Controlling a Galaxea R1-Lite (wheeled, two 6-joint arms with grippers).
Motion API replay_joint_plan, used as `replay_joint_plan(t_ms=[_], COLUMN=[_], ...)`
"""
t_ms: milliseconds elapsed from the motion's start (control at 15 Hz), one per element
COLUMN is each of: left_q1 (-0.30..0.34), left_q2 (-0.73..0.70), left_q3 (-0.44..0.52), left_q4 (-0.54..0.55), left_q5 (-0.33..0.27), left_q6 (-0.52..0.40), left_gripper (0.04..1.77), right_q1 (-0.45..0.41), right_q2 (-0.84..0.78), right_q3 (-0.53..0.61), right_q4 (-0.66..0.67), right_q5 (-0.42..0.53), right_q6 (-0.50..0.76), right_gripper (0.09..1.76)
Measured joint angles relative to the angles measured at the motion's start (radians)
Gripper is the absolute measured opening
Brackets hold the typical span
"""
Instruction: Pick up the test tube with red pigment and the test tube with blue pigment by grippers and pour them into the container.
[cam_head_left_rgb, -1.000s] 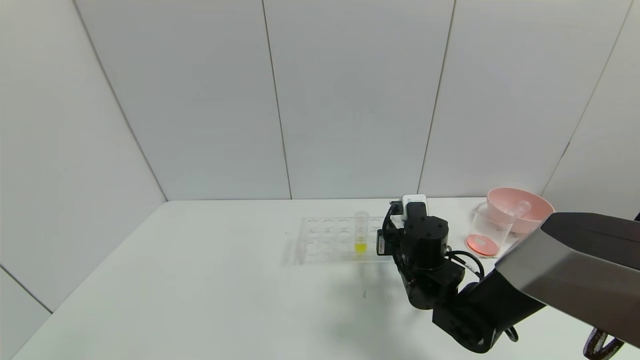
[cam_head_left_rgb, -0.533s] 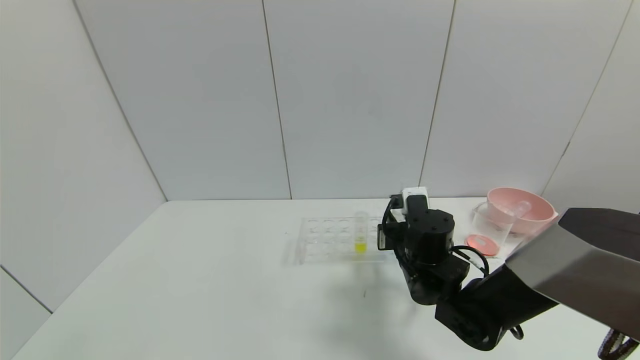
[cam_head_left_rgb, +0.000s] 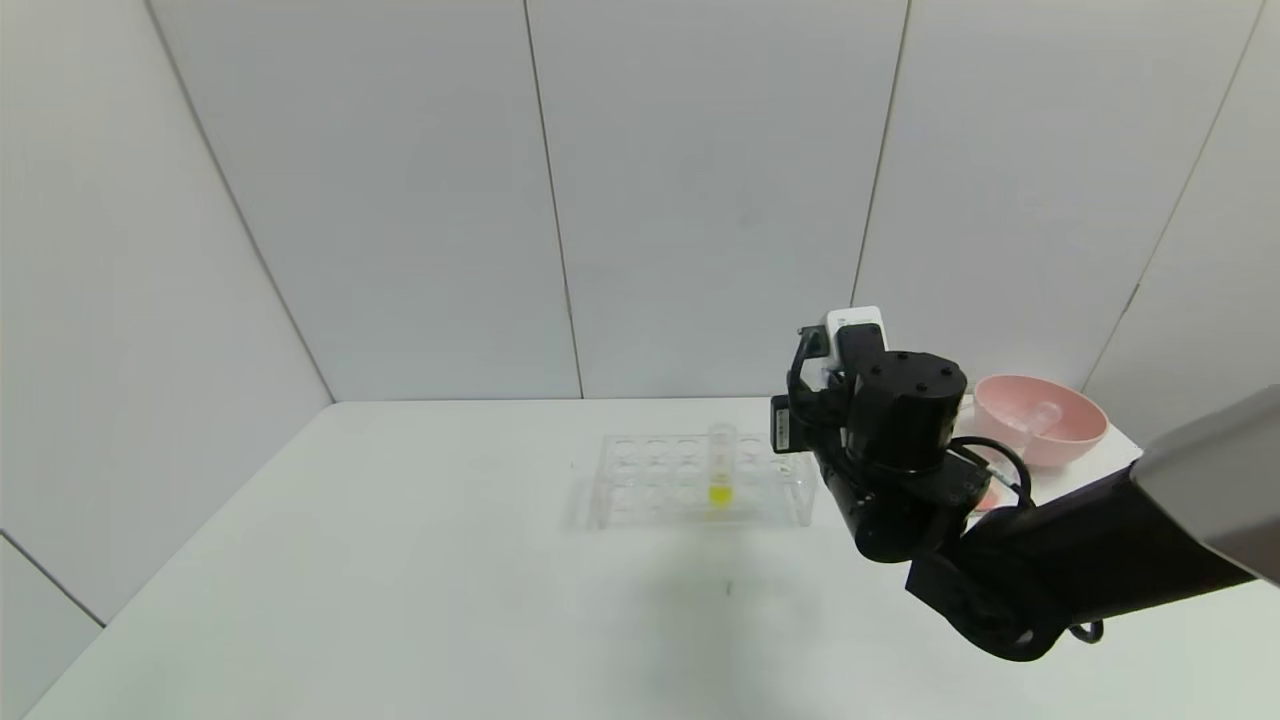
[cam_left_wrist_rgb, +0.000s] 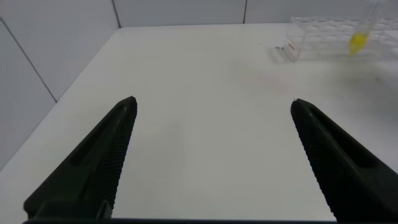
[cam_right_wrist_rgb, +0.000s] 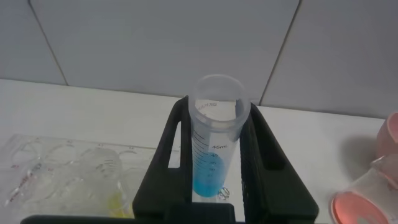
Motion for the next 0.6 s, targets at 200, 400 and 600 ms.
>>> replay_joint_plan(t_ms=[200,400,600], left_q1=[0.0,0.0,0.0], left_q2=[0.0,0.0,0.0], left_q3=[0.0,0.0,0.0], left_q4=[0.0,0.0,0.0], left_q5=[0.0,0.0,0.0], left_q6=[0.0,0.0,0.0], left_gripper=[1.76,1.76,1.76], right_q1=[0.004,0.01,0.013], right_q2=[-0.021,-0.027,-0.048], right_q3=[-0.006,-0.004,0.011], right_q4=[0.003,0.001,0.028], right_q5=[0.0,0.001,0.018], right_q6=[0.002,0.002,0.021], right_gripper=[0.5,0.5,0.5])
